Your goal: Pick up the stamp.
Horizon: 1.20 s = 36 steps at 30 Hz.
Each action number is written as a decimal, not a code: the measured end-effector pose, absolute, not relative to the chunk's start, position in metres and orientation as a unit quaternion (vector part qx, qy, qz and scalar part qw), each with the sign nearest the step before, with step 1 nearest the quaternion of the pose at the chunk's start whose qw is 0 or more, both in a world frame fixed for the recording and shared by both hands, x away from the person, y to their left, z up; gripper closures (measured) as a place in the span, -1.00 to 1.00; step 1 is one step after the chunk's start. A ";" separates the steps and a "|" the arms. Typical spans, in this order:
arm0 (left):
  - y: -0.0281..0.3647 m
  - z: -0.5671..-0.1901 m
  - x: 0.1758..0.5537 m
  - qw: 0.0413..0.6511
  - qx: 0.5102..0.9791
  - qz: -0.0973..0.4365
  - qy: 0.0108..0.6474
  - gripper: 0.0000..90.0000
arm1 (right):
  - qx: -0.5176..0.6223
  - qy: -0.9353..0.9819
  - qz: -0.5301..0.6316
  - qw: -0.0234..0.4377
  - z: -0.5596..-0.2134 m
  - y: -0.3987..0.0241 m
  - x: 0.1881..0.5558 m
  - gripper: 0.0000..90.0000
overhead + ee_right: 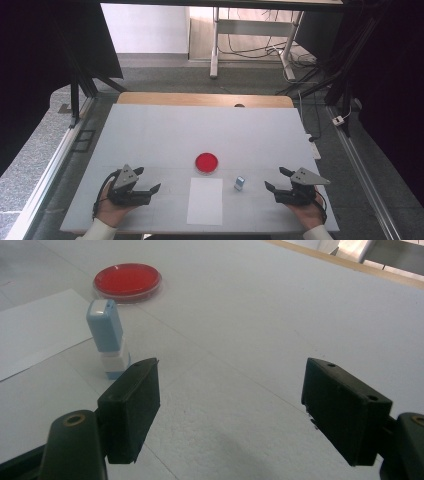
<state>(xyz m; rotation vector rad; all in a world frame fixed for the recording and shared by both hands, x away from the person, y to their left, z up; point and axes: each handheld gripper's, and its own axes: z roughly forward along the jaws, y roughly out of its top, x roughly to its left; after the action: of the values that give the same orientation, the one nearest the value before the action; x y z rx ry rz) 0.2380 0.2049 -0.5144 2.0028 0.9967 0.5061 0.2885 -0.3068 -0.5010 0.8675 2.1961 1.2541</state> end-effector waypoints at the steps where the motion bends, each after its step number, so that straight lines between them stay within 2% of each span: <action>1: 0.205 -0.514 0.238 0.411 0.796 0.205 0.395 -0.60 | 0.314 0.800 0.455 0.234 -0.500 -0.307 0.288 -0.49; 13: 0.202 -0.514 0.235 0.408 0.800 0.207 0.388 -0.60 | 0.307 0.790 0.471 0.243 -0.487 -0.302 0.282 -0.46; 36: 0.199 -0.516 0.241 0.405 0.805 0.199 0.385 -0.60 | 0.272 0.799 0.489 0.218 -0.467 -0.268 0.276 -0.46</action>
<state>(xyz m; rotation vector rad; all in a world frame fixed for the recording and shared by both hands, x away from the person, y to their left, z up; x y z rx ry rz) 0.2406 0.1991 -0.5159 2.0322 0.9716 0.5017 0.2755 -0.2684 -0.4672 0.7532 2.2128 1.3534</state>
